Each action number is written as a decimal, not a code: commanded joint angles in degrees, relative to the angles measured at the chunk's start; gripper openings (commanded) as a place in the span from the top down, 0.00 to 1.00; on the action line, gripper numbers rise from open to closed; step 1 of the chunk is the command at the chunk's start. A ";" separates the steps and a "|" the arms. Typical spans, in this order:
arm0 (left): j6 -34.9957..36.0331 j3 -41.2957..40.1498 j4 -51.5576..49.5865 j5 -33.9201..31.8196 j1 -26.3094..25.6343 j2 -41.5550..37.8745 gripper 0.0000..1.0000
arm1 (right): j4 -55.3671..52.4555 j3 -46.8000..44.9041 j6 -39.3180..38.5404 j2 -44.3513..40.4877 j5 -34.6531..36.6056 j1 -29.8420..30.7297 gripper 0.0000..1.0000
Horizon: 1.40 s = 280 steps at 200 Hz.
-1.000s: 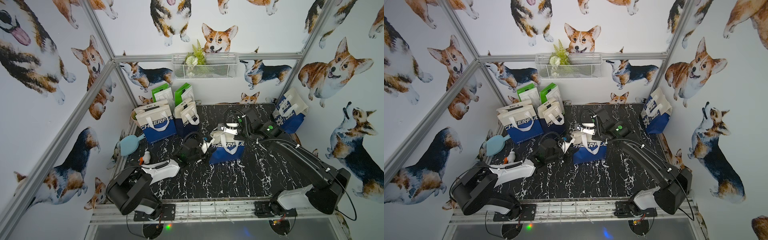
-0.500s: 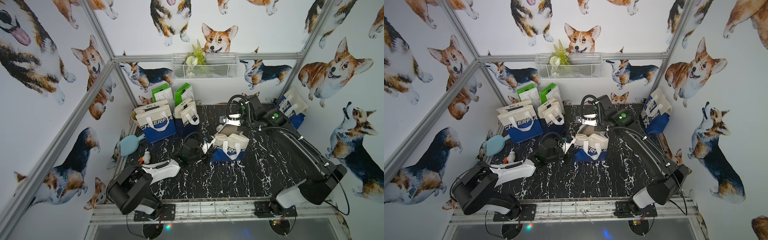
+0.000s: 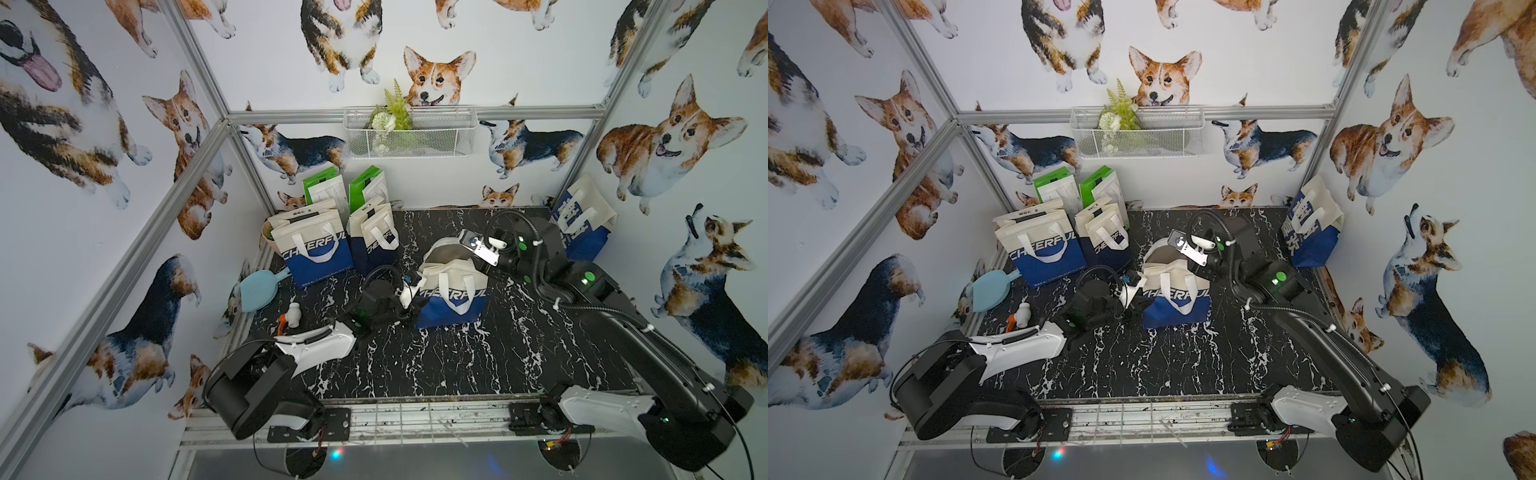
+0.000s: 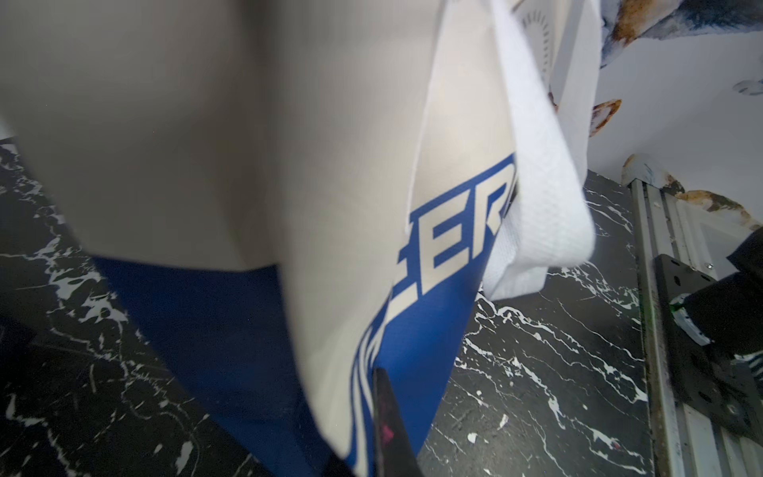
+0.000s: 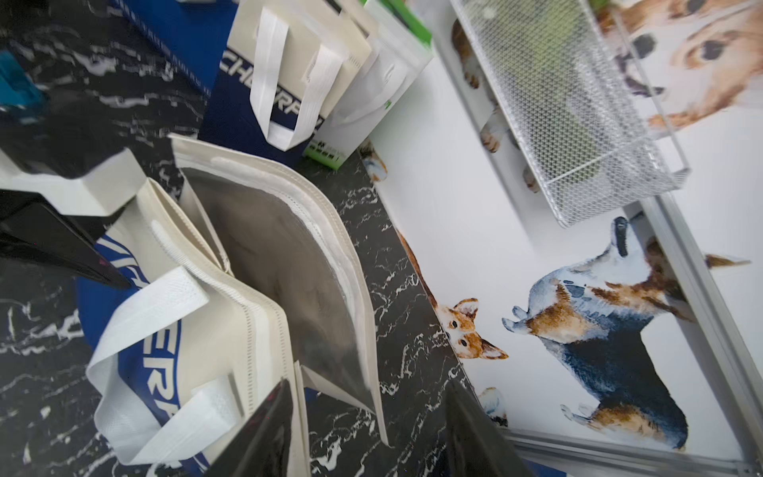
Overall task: Open the takeout bag
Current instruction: Move the takeout bag to the center of the board.
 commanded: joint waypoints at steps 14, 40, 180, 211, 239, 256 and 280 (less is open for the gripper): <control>-0.22 -1.79 -9.82 -11.57 0.26 -6.28 1.00 | 15.08 -8.78 12.95 -10.54 -2.45 0.02 0.39; 1.62 -4.72 -14.51 -22.75 0.73 -13.49 1.00 | 17.70 -13.73 16.34 -16.21 -3.64 0.04 0.40; 8.77 -10.14 -2.04 -43.10 25.80 -18.03 1.00 | 19.09 -19.63 19.98 -19.04 -7.17 0.04 0.40; 9.86 -10.12 -1.31 -45.37 28.15 -17.39 1.00 | 19.11 -19.72 19.92 -18.59 -7.44 0.02 0.40; 8.80 -9.82 -1.04 -47.06 31.28 -16.80 1.00 | 18.66 -19.63 20.00 -17.84 -7.69 0.08 0.40; 7.38 -9.99 -1.07 -47.04 32.75 -16.82 1.00 | 18.24 -19.59 20.13 -17.71 -7.39 0.03 0.40; 5.49 -10.62 -2.29 -45.76 32.90 -18.33 0.89 | 18.14 -19.68 20.17 -17.71 -7.08 0.06 0.40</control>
